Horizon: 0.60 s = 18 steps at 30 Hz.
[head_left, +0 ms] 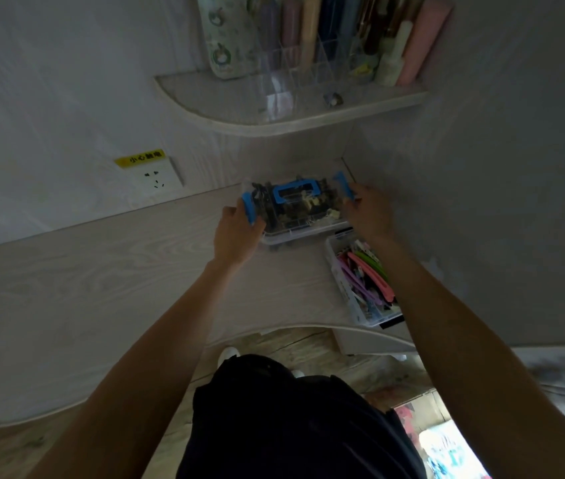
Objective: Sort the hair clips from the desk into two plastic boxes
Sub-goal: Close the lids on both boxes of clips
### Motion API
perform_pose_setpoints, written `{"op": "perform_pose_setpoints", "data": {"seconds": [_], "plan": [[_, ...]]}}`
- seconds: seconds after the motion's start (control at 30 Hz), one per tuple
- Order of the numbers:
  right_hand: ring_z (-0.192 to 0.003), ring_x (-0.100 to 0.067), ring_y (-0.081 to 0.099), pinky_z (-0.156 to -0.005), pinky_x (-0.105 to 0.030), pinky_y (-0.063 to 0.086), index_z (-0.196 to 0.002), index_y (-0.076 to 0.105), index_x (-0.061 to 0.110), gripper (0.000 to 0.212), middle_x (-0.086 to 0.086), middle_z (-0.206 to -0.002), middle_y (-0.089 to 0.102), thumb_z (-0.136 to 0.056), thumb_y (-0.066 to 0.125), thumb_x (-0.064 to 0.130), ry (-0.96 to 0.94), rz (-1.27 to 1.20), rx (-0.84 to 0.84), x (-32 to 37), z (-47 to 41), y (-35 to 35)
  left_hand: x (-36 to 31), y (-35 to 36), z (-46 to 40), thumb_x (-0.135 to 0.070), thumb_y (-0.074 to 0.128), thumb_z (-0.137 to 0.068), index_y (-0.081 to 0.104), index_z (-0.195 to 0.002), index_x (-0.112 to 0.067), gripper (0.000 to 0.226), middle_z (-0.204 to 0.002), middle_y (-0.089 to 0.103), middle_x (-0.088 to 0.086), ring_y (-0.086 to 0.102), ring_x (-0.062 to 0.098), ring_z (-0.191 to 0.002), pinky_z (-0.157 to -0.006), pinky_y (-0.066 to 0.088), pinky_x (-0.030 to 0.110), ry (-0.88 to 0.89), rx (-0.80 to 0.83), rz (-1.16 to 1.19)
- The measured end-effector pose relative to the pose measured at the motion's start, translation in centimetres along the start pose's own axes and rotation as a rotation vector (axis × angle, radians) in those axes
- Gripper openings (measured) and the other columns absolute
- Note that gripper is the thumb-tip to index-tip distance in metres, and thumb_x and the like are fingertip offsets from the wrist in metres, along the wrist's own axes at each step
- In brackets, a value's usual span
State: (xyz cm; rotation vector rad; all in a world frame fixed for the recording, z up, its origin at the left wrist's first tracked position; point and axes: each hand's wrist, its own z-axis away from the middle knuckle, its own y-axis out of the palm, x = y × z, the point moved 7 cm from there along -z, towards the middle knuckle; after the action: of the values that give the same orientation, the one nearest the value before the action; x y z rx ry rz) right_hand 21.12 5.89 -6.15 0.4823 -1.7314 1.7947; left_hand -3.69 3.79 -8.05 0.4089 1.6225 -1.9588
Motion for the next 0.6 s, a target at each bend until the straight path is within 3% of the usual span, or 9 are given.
{"op": "perform_pose_setpoints", "data": {"seconds": [0.1,0.17,0.2,0.27,0.33,0.4,0.53,0.6], "plan": [[-0.106,-0.034,0.054,-0.088,-0.038,0.045,-0.128,0.050,0.008,0.038,-0.018,-0.121,0.058,-0.091,0.048,0.014,-0.216,0.105,-0.181,1.2,3.5,-2.7,-1.4,-1.8,1.6,-0.038,0.046,-0.093,0.034,-0.138,-0.011,0.054,-0.136,0.043,0.015,0.040,0.034,-0.121,-0.094,0.041,0.043,0.085,-0.170,-0.236],[-0.108,-0.036,0.052,-0.092,-0.041,0.041,-0.119,0.056,0.010,0.036,-0.016,-0.122,0.057,-0.084,0.047,0.011,-0.236,0.287,-0.391,0.7,7.3,-5.3,-4.2,-2.5,4.1,-0.033,0.051,-0.092,0.044,-0.132,-0.012,0.046,-0.129,0.050,0.014,0.045,0.033,-0.116,-0.091,0.044,0.041,0.306,-0.316,-0.150],[-0.111,-0.036,0.051,-0.093,-0.040,0.039,-0.117,0.057,0.013,0.036,-0.014,-0.124,0.057,-0.083,0.049,0.010,-0.203,0.358,-0.460,0.2,9.1,-6.4,-5.5,-2.3,5.5,-0.030,0.052,-0.091,0.049,-0.127,-0.013,0.040,-0.122,0.055,0.012,0.050,0.029,-0.110,-0.086,0.047,0.039,0.425,-0.328,-0.073],[-0.111,-0.035,0.051,-0.091,-0.040,0.039,-0.117,0.056,0.016,0.038,-0.011,-0.126,0.055,-0.081,0.052,0.007,-0.093,0.430,-0.533,-1.2,12.4,-7.9,-7.3,-0.3,8.1,-0.029,0.052,-0.092,0.054,-0.118,-0.016,0.029,-0.106,0.063,0.002,0.060,0.017,-0.093,-0.073,0.052,0.031,0.552,-0.177,0.092],[-0.109,-0.037,0.052,-0.086,-0.043,0.044,-0.120,0.053,0.015,0.042,-0.013,-0.126,0.054,-0.080,0.053,0.005,0.016,0.463,-0.536,-2.8,14.5,-8.5,-7.5,3.1,9.2,-0.034,0.053,-0.093,0.054,-0.114,-0.018,0.027,-0.093,0.063,-0.006,0.061,0.009,-0.080,-0.068,0.050,0.025,0.499,0.081,0.211],[-0.108,-0.039,0.051,-0.084,-0.046,0.045,-0.125,0.049,0.013,0.045,-0.016,-0.128,0.052,-0.080,0.051,0.004,0.112,0.466,-0.473,-4.3,15.3,-8.2,-7.0,6.6,9.3,-0.044,0.055,-0.089,0.049,-0.120,-0.018,0.040,-0.098,0.061,-0.004,0.061,0.011,-0.086,-0.077,0.051,0.028,0.362,0.286,0.280],[-0.107,-0.039,0.048,-0.081,-0.046,0.043,-0.132,0.041,0.012,0.049,-0.020,-0.119,0.055,-0.085,0.050,0.005,0.273,0.528,-0.346,-6.0,15.3,-6.9,-5.4,10.9,7.9,-0.038,0.071,-0.079,0.039,-0.134,-0.015,0.068,-0.112,0.063,0.008,0.063,0.017,-0.094,-0.087,0.054,0.039,-0.047,0.470,0.615],[-0.106,-0.038,0.047,-0.077,-0.045,0.044,-0.132,0.040,0.011,0.047,-0.021,-0.109,0.058,-0.086,0.048,0.003,0.299,0.509,-0.318,-6.2,15.2,-6.9,-5.3,12.0,7.5,-0.027,0.076,-0.076,0.041,-0.133,-0.014,0.068,-0.107,0.065,0.012,0.065,0.021,-0.092,-0.087,0.055,0.045,-0.069,0.476,0.668]]}}
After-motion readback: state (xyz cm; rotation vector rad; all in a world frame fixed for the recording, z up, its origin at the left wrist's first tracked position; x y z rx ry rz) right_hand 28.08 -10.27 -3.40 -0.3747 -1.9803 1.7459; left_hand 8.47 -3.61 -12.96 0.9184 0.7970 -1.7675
